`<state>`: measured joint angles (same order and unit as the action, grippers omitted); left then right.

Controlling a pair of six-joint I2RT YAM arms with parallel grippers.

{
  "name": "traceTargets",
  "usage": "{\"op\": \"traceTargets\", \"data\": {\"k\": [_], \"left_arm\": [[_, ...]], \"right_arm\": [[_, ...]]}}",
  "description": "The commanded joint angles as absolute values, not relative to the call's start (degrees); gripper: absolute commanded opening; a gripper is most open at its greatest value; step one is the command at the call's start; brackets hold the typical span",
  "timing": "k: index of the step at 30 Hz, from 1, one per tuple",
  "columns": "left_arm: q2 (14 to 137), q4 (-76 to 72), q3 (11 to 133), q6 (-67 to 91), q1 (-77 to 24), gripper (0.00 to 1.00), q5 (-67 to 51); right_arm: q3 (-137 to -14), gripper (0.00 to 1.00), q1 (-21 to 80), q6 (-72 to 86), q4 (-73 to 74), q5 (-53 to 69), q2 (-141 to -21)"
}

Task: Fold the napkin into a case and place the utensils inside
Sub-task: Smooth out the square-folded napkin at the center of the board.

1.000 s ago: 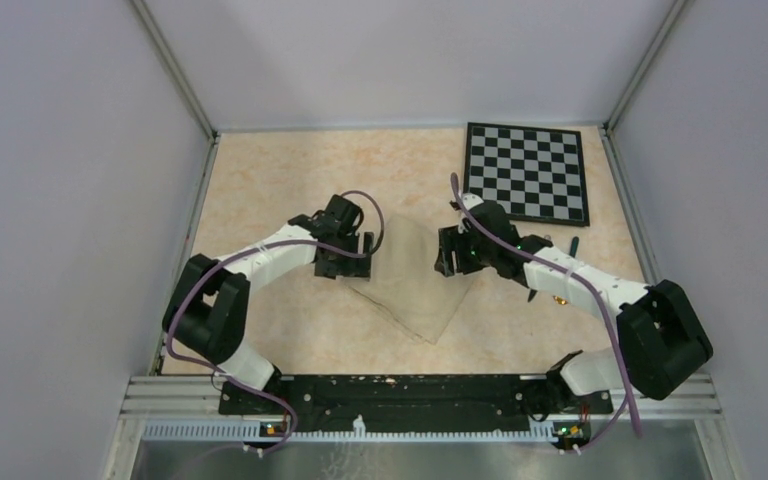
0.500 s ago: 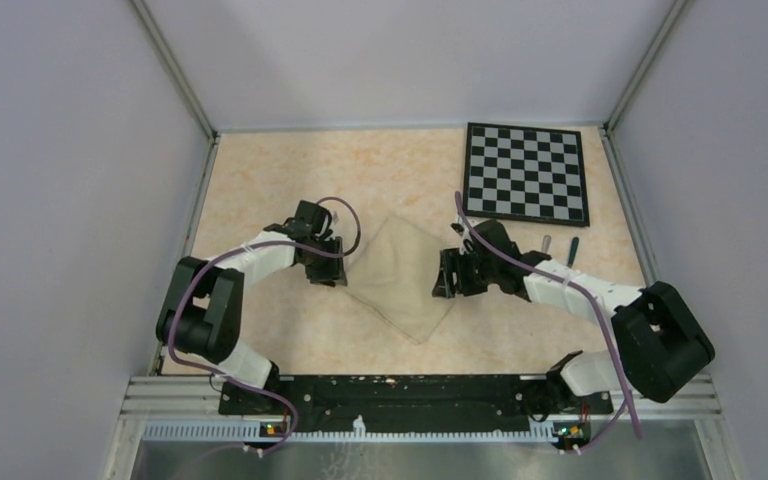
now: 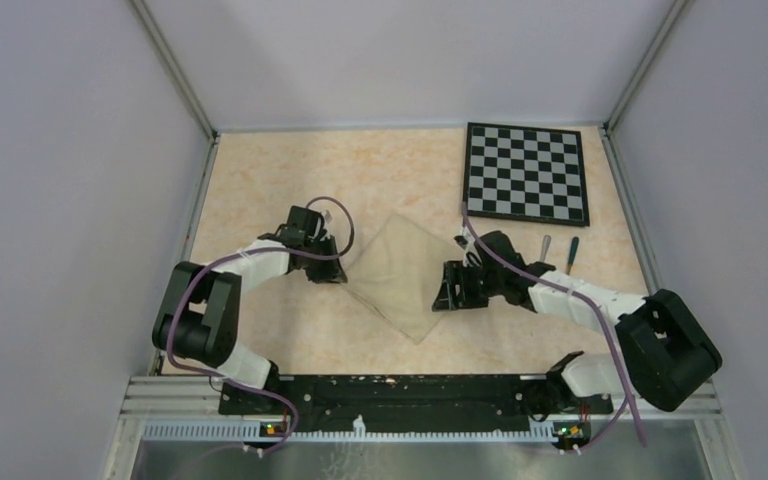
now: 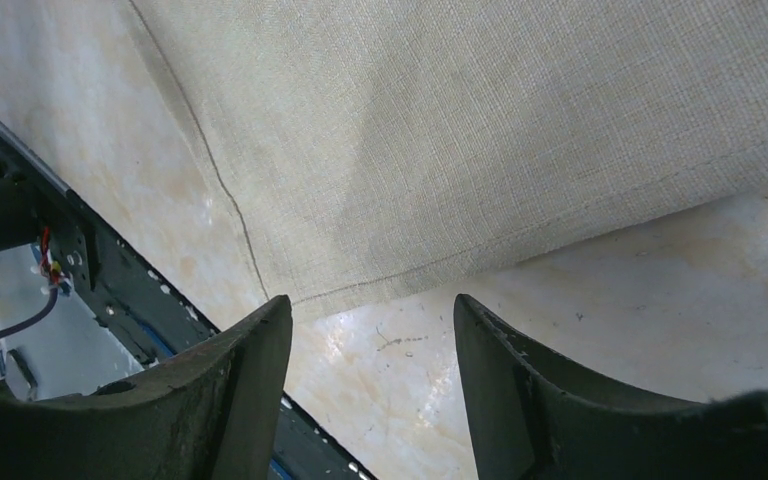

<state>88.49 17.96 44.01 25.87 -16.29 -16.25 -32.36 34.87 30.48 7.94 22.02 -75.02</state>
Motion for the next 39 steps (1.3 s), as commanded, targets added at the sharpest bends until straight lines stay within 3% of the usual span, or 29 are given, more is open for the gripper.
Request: {"op": "traceTargets", "data": {"k": [1,4,7,9,14,17,20,24,39], "left_arm": [[86.3,21.8,41.6,25.9,-16.4,0.27,-15.0],[82.1,26.8,44.4,25.1,-16.4,0.49,-12.5],[78.8,30.5,47.7,24.6,-16.4,0.57,-11.3],[77.2,29.8,48.5,25.2,-16.4,0.53,-14.0],[77.9,17.2,44.5,31.4,-16.4,0.25,-26.0],[82.5,12.7,43.4,31.9,-16.5,0.13,-26.8],[86.3,10.4,42.8,31.3,-16.4,0.06,-24.8],[88.4,10.3,41.3,31.0,-16.4,0.00,-20.7],[90.3,14.1,35.8,32.0,-15.8,0.00,-9.6]], "right_arm": [[-37.5,0.60,35.5,28.6,10.8,21.5,-71.4],[-38.8,0.67,35.4,29.8,8.0,23.9,-71.4],[-41.4,0.73,35.4,32.0,2.6,27.9,-75.6],[-43.7,0.78,35.1,35.0,-3.0,29.3,-79.6],[-49.6,0.80,32.6,48.4,-23.2,32.5,-94.0],[-56.1,0.80,32.8,54.5,-32.1,34.1,-104.0],[-62.0,0.80,32.8,59.7,-38.3,35.1,-112.4],[-67.6,0.80,33.0,59.6,-38.4,33.3,-118.4],[-80.3,0.78,29.1,53.1,-27.7,30.1,-133.4]]}}
